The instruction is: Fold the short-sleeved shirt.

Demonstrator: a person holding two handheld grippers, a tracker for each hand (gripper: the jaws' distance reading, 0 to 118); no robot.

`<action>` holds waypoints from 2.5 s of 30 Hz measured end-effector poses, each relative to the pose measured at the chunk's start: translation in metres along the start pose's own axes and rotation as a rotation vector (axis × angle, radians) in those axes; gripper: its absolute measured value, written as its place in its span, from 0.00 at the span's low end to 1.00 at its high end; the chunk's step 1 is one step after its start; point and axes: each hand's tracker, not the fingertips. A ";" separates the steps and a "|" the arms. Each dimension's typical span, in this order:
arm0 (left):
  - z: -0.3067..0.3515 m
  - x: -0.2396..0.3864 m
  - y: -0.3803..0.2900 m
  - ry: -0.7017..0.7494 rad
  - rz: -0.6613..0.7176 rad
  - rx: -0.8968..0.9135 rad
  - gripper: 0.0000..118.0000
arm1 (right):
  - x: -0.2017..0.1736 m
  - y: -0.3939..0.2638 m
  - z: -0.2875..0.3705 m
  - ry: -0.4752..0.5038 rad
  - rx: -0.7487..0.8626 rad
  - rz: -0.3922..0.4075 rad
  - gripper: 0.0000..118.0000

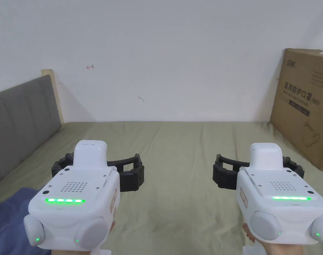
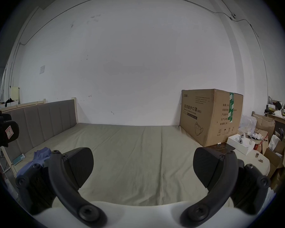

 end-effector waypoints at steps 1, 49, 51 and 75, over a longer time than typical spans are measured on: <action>0.000 0.000 0.000 0.005 0.001 0.001 1.00 | 0.000 0.000 0.000 -0.001 -0.003 -0.003 1.00; -0.005 -0.006 -0.002 0.027 0.017 -0.026 1.00 | 0.003 -0.006 -0.004 0.002 -0.028 -0.018 1.00; -0.006 -0.006 -0.003 0.015 0.012 -0.036 1.00 | 0.003 -0.006 -0.004 0.000 -0.025 -0.012 1.00; -0.002 -0.020 0.000 0.031 0.078 -0.067 0.00 | -0.016 -0.005 -0.015 0.052 -0.060 -0.005 0.00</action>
